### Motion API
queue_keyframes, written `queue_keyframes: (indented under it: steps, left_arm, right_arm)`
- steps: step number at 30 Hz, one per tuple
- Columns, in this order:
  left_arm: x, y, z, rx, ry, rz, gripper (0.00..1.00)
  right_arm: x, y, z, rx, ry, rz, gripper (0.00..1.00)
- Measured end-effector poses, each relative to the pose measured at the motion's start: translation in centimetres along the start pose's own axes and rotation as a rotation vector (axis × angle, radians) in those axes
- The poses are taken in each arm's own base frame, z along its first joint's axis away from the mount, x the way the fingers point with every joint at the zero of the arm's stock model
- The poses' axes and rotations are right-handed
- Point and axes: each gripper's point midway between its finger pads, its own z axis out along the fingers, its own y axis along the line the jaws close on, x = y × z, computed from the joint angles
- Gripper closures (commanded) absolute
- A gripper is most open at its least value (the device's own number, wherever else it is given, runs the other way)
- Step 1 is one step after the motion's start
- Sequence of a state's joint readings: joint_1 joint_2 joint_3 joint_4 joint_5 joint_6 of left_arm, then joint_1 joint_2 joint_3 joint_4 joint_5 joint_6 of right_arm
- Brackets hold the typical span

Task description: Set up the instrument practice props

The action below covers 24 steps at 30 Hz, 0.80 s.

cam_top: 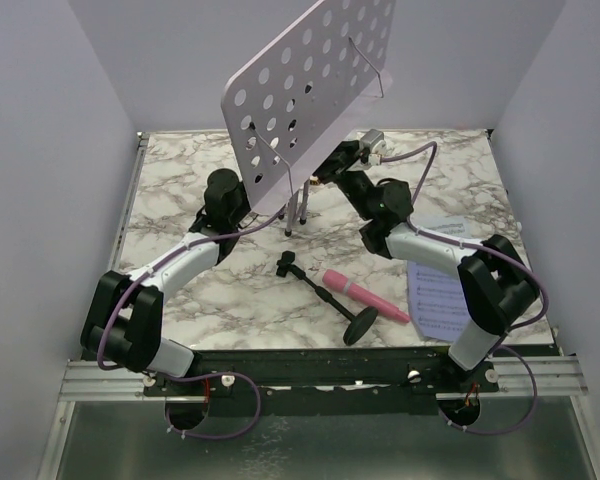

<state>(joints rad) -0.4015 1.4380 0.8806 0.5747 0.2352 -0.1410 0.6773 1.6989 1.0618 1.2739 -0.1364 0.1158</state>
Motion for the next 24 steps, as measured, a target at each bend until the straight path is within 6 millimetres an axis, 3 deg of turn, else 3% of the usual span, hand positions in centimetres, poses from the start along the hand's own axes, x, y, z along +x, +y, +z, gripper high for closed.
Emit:
queue_keyframes:
  steps: [5,14,24]
  left_arm:
    - [0.0,0.1,0.0,-0.024,-0.013,0.002,1.00]
    - [0.1,0.6,-0.4,-0.070,-0.052,0.024,1.00]
    - [0.3,1.6,-0.6,-0.138,-0.059,0.062,1.00]
  right_arm:
    - [0.1,-0.3,0.0,0.008,0.004,-0.006,0.83]
    - [0.6,-0.7,0.9,0.018,0.055,-0.033,0.69]
    - [3.1,-1.4,0.3,0.047,0.170,-0.050,0.62]
